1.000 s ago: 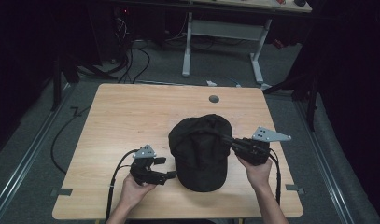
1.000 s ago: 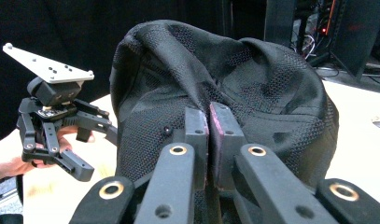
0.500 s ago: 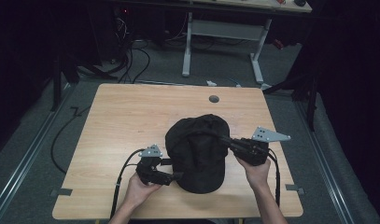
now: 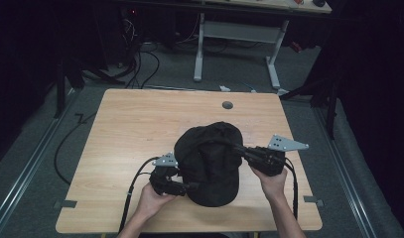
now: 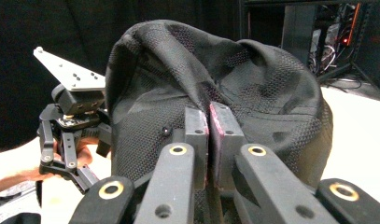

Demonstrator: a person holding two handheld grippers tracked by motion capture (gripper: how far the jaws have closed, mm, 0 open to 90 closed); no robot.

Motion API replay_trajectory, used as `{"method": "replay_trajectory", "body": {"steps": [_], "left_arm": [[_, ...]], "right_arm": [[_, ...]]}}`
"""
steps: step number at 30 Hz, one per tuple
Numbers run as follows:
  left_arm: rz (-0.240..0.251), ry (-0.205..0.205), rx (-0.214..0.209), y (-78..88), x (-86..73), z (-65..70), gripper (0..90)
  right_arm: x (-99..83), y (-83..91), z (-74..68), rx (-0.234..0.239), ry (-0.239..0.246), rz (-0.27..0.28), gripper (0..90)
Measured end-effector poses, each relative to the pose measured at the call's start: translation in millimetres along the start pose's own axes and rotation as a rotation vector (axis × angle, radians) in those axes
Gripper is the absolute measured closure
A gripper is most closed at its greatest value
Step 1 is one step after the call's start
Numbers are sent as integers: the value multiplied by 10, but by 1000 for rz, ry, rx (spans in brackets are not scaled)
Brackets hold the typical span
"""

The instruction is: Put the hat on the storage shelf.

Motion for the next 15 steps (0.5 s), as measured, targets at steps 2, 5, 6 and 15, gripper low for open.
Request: {"method": "replay_trajectory", "body": {"steps": [2,5,6,15], "left_arm": [[-3,1,0,9,1,3,378],[-5,-7,-1,22,-6,10,415],[-4,-9,-2,26,-6,14,431],[-4,-16,2,70,3,7,566]], "right_arm": [[-9,-3,19,-11,17,-6,869],[-31,-10,49,-27,33,-17,869],[-38,-13,60,-34,38,-21,869],[-128,-52,143,-90,91,-72,864]]}}
Point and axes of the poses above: each handheld gripper's, and its own axes: y roughly backward along the jaws, x roughly out of its top, z roughly to its right, the point moved 10 cm from there along -y, roughly forward along the jaws, and after that the axes turned 10 degrees about z, right-handed, at the moved point
